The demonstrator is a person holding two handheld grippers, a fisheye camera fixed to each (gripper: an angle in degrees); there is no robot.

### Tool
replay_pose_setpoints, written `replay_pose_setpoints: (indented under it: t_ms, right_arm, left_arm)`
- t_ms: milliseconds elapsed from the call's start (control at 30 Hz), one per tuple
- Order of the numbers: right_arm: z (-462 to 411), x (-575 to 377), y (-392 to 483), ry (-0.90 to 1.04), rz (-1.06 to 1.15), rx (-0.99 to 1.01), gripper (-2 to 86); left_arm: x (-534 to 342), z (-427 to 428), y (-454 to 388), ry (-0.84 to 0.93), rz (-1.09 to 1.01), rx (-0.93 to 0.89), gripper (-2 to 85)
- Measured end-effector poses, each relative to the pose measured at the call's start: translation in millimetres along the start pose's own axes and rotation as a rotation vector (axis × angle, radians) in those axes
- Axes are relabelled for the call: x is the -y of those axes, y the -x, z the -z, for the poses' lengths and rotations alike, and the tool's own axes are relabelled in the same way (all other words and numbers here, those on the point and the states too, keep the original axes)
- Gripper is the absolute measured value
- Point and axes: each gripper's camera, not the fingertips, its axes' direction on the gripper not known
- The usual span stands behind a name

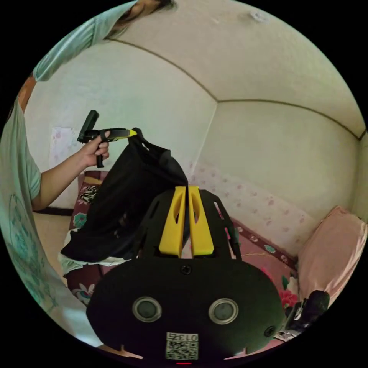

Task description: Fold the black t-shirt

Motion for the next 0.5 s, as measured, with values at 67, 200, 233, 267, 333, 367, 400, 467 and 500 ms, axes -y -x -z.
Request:
replay_pose_setpoints:
  t_ms: [67, 200, 233, 267, 333, 367, 400, 467, 500]
  right_arm:
    - [93.7, 27.4, -33.3, -0.053, 0.023, -0.109, 0.8]
    - [218.3, 50.7, -72.5, -0.035, 0.014, -0.212, 0.8]
    - [269.5, 54.8, -73.6, -0.078, 0.058, -0.304, 0.7]
    - [316.0, 56.5, -74.6, -0.094, 0.096, -0.419, 0.7]
    - [374.3, 56.2, -84.3, -0.080, 0.101, -0.506, 0.7]
    - [411.4, 54.6, -94.1, -0.070, 0.082, -0.522, 0.7]
    - [429.4, 53.7, -98.5, -0.063, 0.075, -0.533, 0.7]
    - [495.9, 47.9, -110.6, -0.036, 0.073, -0.633, 0.7]
    - [510.8, 45.8, -112.5, -0.029, 0.078, -0.666, 0.6]
  left_arm:
    - [24.6, 13.5, -79.7, -0.066, -0.176, 0.013, 0.1]
    - [35.0, 14.5, -174.0, -0.117, -0.263, -0.048, 0.1]
    - [33.3, 15.8, -203.9, -0.145, -0.303, -0.060, 0.1]
    - [30.0, 16.2, -232.1, -0.174, -0.345, -0.091, 0.1]
    - [25.3, 10.2, -270.2, -0.180, -0.376, -0.142, 0.1]
    - [22.3, 3.0, -292.2, -0.165, -0.385, -0.180, 0.1]
    - [20.4, -1.0, -302.7, -0.157, -0.389, -0.205, 0.1]
    - [10.0, -17.4, -339.2, -0.151, -0.392, -0.330, 0.1]
    - [7.0, -21.9, -347.9, -0.152, -0.396, -0.362, 0.1]
